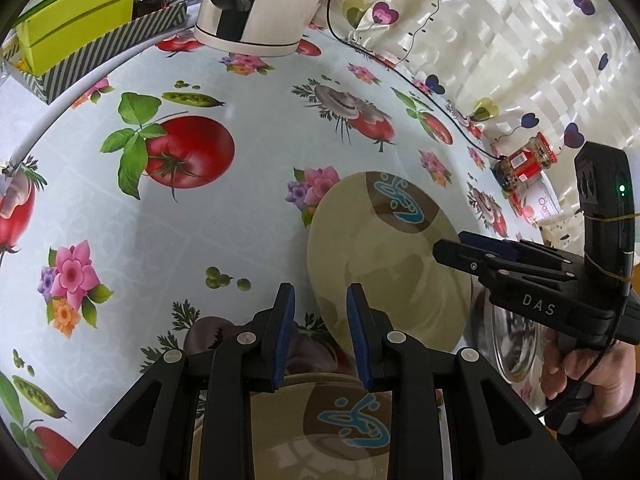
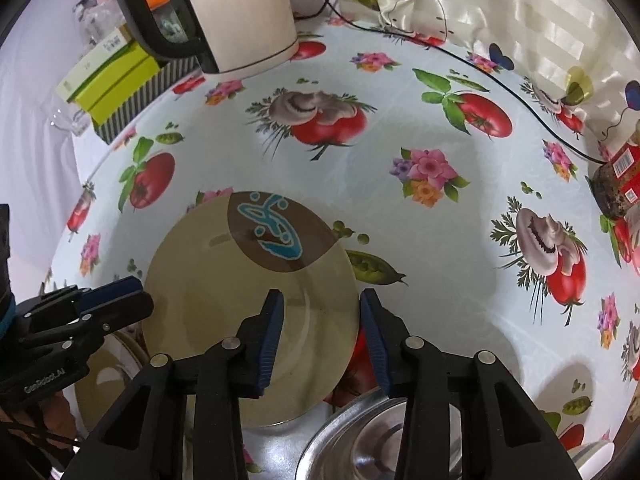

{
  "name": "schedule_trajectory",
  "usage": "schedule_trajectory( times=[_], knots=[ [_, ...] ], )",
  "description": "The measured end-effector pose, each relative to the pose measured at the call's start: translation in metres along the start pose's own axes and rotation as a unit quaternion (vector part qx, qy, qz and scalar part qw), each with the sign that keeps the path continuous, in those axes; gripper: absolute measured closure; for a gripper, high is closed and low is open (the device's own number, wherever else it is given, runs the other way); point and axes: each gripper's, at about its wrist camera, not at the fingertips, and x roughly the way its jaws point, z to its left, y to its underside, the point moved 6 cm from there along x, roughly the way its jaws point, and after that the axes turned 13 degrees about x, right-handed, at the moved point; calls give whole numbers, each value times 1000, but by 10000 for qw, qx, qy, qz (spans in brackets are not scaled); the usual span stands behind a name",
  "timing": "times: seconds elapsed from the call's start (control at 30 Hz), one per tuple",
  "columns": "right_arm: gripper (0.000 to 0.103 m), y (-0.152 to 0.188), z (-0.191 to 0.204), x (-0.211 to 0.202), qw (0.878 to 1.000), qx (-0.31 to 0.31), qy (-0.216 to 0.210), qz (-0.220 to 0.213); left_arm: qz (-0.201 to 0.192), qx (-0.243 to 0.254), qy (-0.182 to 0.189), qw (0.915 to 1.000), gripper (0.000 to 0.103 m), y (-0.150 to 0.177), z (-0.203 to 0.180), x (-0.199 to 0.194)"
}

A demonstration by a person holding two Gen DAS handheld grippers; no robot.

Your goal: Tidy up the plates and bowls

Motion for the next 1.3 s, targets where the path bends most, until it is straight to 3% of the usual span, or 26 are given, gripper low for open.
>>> schedule_trajectory(
  times=[0.3, 1.3],
  knots=[
    [75, -1, -4, 7, 10000, 2, 86, 44, -9, 154, 33, 9999, 75, -1, -9, 4],
    [76, -7, 21, -21, 9998, -19, -44, -194, -389, 106, -117, 9991, 75, -7, -3, -41]
  ],
)
